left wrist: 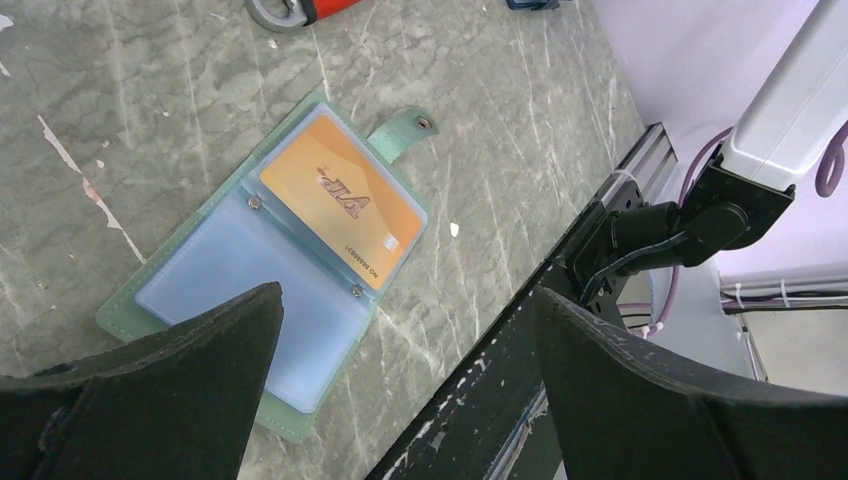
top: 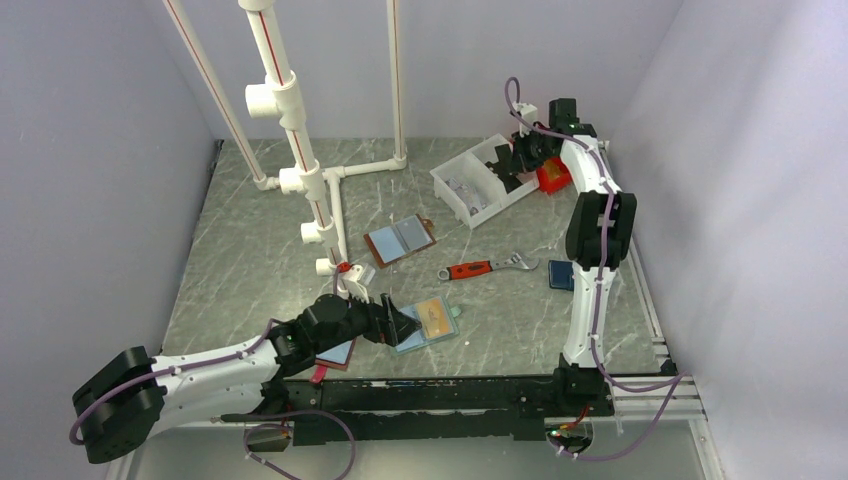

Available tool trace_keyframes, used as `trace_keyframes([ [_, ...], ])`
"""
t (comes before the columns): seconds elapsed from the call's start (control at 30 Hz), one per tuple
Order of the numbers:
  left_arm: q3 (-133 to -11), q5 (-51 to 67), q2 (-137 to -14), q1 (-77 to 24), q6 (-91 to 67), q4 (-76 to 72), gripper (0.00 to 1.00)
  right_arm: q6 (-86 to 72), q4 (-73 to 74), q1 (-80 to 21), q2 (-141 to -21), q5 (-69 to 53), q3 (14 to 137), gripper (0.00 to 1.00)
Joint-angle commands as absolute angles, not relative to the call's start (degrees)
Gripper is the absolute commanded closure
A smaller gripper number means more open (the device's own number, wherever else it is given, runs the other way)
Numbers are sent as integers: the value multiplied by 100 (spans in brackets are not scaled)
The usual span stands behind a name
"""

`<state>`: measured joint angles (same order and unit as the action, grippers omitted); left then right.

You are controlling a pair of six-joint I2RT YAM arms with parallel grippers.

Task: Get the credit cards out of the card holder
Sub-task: Place the credit card in the storage box.

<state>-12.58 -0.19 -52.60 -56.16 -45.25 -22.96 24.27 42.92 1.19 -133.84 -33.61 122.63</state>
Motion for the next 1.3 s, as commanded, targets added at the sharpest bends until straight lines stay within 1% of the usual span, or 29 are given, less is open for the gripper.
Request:
trace_keyframes([
  [0.0,-1420,144,-5224,-5607,-4634,-2481,1,2676,4386,36,-13397,-3512,12471,99],
  [0.13,-1231,154,-5244,-5607,-4831,-2709,1,2916,4469,-149,-13463,-3352,12417,92],
  [0.23,-1152,190,-5304,-5607,-4950,-2863,1,2969,4458,-239,-13459,-3128,12372,80],
  [0.27,-1162,197,-5327,-5607,-4956,-2866,1,2941,4422,-261,-13444,-3056,12341,78],
  [0.53,-1373,307,-5608,-5607,-4897,-2807,1,2752,4203,-268,-13131,-2251,12072,73],
  [0.67,-1441,358,-5795,-5607,-4957,-2811,1,2835,4281,-247,-12798,-2201,11774,71],
  [1.07,-1246,15,-5870,-5607,-5630,-2640,1,2727,3875,-151,-11118,-3246,9691,66],
  [1.27,-1584,16,-6049,-5612,-5830,-2124,1,2691,3732,-78,-10364,-3661,8821,65],
])
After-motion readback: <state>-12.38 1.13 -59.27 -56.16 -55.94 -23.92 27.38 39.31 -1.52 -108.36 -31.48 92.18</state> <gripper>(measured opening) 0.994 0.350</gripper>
